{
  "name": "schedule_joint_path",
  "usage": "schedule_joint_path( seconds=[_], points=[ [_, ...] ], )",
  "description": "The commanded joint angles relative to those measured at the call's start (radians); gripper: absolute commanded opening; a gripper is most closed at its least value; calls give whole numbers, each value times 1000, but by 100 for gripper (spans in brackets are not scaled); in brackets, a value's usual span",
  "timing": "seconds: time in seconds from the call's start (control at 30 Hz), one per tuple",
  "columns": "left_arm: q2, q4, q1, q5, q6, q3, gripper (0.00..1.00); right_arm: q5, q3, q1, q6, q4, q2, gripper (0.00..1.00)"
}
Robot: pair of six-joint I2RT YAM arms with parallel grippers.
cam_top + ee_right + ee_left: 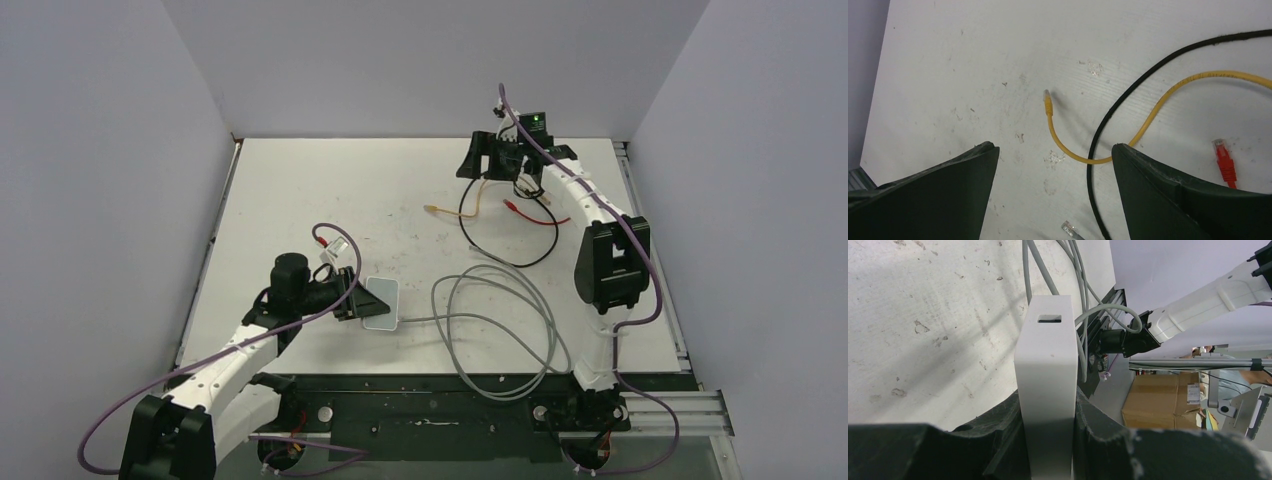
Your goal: Pull the plug from the switch port
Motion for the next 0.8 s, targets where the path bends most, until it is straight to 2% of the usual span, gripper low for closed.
schedule_joint_path(
  seconds=[0.0,0.37,0.77],
  points=[
    [3,46,8,7,29,64,0,-54,-66,11,10,40,-97,86],
    [48,17,23,24,67,133,0,-130,-334,20,23,55,-281,86],
    [104,86,27,44,38,150,0,-262,-570,36,70,105,-455,92]
  ],
)
